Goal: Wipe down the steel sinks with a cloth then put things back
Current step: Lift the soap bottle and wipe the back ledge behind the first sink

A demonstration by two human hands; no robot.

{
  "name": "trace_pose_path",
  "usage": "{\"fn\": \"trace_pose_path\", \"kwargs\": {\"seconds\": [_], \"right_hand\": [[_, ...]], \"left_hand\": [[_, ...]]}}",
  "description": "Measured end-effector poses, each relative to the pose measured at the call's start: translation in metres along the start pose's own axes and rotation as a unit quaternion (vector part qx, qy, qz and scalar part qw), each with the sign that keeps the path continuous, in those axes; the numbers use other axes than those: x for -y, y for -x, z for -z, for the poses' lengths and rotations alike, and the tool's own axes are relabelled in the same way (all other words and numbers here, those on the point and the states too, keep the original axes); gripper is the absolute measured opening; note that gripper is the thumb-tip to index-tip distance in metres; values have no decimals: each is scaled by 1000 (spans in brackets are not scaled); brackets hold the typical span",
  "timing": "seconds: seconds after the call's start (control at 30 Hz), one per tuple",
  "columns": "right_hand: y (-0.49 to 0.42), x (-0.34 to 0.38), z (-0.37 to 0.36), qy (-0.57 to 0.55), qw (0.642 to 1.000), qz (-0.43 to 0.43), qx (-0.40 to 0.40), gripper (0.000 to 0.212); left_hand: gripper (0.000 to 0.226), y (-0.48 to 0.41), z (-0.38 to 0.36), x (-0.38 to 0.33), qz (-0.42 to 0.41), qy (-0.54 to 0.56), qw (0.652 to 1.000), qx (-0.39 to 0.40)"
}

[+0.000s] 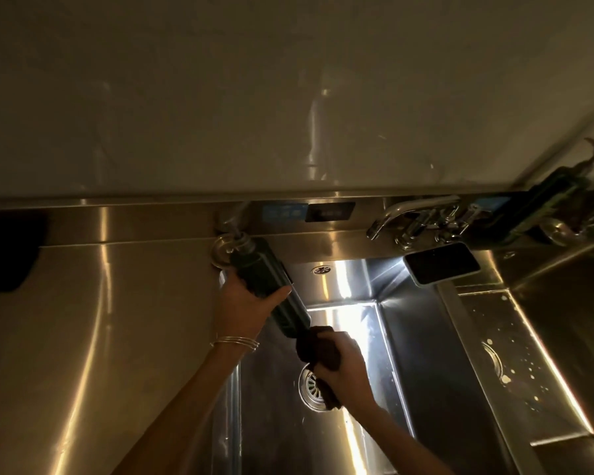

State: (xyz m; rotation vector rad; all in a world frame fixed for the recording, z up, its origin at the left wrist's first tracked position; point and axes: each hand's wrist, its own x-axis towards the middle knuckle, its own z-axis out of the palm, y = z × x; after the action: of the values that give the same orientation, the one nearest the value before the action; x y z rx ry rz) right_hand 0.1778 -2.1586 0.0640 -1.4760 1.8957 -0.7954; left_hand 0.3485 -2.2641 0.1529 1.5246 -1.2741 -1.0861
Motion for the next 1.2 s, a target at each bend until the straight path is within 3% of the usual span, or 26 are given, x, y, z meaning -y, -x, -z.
{"fn": "trace_pose_path", "kwargs": {"seconds": [0.23,0.37,0.47,0.57,0.73,1.2], "right_hand": [[-4,11,17,-136,989,-47,-36,50],[-8,1,37,-103,994,-24,-18,49],[-14,-2,51,-136,984,-63,-93,43],[-29,-6,68,-162,974,-70,-141,42],[-33,-16,74,-69,993,-13,-94,44],[-27,-21,67,16,1000,4,-10,39]], "left_hand": [[59,5,-16,-3,21,6,1000,14],[65,-6,-12,-8,54,29,993,101],[64,-14,-8,-7,17,-33,988,147],[62,-20,-11,-7,-24,-54,991,122],[71,-52,-25,-16,-41,-38,998,22],[64,-101,-47,-51,-70,-54,996,-34]]}}
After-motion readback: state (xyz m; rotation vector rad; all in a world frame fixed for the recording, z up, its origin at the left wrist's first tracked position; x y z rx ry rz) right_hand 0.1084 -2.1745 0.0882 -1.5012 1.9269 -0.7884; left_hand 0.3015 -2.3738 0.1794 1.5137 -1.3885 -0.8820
